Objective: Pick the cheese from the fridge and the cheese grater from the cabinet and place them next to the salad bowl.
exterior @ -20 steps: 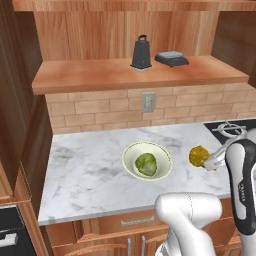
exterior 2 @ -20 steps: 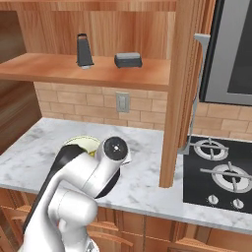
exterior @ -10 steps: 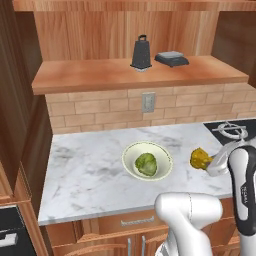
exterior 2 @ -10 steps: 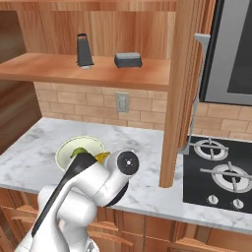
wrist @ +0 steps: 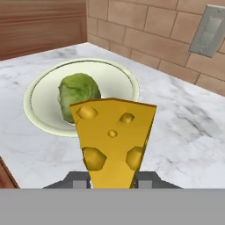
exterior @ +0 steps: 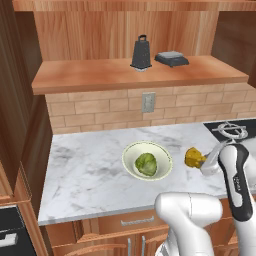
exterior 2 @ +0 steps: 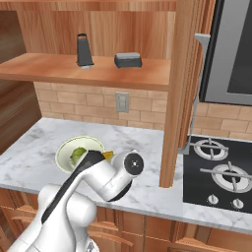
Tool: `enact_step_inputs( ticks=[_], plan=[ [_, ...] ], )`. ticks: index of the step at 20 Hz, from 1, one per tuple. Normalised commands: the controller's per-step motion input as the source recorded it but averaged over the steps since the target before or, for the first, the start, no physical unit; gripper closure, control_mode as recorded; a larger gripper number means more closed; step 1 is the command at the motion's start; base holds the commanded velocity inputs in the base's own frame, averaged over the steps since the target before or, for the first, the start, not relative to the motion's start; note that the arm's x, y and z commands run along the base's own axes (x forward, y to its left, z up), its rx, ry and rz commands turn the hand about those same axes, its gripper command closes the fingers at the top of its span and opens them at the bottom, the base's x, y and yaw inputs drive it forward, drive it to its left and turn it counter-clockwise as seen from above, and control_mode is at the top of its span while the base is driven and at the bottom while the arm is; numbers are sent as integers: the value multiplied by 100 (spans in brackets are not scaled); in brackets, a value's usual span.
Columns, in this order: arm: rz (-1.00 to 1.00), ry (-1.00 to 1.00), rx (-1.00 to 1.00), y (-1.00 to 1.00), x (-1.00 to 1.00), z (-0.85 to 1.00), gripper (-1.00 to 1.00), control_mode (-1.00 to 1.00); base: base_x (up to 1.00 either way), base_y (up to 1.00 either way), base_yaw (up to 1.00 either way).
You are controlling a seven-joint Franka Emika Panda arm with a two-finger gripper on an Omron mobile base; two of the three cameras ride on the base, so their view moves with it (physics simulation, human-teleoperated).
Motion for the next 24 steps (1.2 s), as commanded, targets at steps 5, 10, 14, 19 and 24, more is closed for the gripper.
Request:
enact_step_inputs(
  ticks=[5, 10, 14, 19, 24],
  plan=[
    [9, 5, 0, -15, 41, -16, 100, -100, 0, 0, 0],
    [10, 10, 1, -10, 46, -12, 100, -100, 0, 0, 0],
    [9, 0, 0, 0, 34, -15, 100, -100, 0, 0, 0],
    [6, -1, 0, -1, 18, -14, 100, -100, 0, 0, 0],
    [5, -3, 0, 0, 11, -18, 100, -100, 0, 0, 0]
  ],
)
